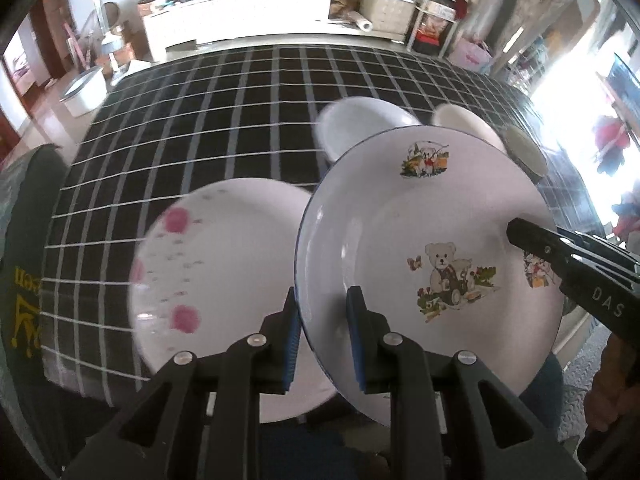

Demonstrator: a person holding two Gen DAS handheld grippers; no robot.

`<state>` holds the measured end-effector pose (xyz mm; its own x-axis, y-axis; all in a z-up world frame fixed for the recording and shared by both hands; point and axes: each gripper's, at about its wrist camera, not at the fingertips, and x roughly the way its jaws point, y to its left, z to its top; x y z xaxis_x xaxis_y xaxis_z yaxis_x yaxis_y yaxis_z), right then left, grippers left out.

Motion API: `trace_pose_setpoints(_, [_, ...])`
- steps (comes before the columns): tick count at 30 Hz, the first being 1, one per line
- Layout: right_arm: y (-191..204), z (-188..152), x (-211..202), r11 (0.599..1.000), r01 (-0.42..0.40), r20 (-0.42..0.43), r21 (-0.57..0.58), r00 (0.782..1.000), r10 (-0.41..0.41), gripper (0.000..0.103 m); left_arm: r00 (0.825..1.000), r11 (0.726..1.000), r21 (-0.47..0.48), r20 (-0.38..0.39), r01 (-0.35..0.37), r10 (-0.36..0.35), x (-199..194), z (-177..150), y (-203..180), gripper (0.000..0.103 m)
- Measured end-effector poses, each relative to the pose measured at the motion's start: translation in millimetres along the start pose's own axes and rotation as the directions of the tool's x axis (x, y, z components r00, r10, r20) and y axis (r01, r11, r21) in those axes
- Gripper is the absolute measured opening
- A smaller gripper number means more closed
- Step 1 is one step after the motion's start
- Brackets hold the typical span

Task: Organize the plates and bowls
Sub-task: 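Lower the cartoon-print plate onto the pink-flower plate stack with the left gripper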

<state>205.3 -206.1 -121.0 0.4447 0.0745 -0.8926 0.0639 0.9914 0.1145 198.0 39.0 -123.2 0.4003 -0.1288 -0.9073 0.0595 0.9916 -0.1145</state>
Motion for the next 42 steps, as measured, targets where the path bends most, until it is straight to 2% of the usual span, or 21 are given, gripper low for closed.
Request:
trace_pose_setpoints(5, [37,1,13,0.998,-0.033,-0.011,-0.053,0.999,0.033,0.03,0.998,0.997,-0.043,-0.007,-0.065,0.064,-5,-6,33,0.02])
trace_pose_setpoints(13, [81,-6,55,0.993,-0.083,-0.092,-0.089,0.993,0.075,0.03,0.991,0.987,-0.099,-0.053,-0.13,0.125,6,-17,82,0.02])
trace_pose_setpoints(23, [101,-6,79,0.989,-0.07,-0.121,-0.129,0.991,0.054,0.029,0.986,0.982,-0.111,-0.072,-0.155,0.147,21,-16,94,0.02])
trace_pose_setpoints(37, [101,-5,94,0.989,-0.06,-0.137,-0.136,0.99,0.041,0.03,0.984,0.98,-0.105,-0.073,-0.171,0.164,33,-9,95,0.02])
trace_pose_setpoints(42, [100,-6,93,0.988,-0.059,-0.133,-0.143,0.99,0.04,0.031,0.986,0.98,-0.12,-0.073,-0.157,0.149,33,-10,97,0.02])
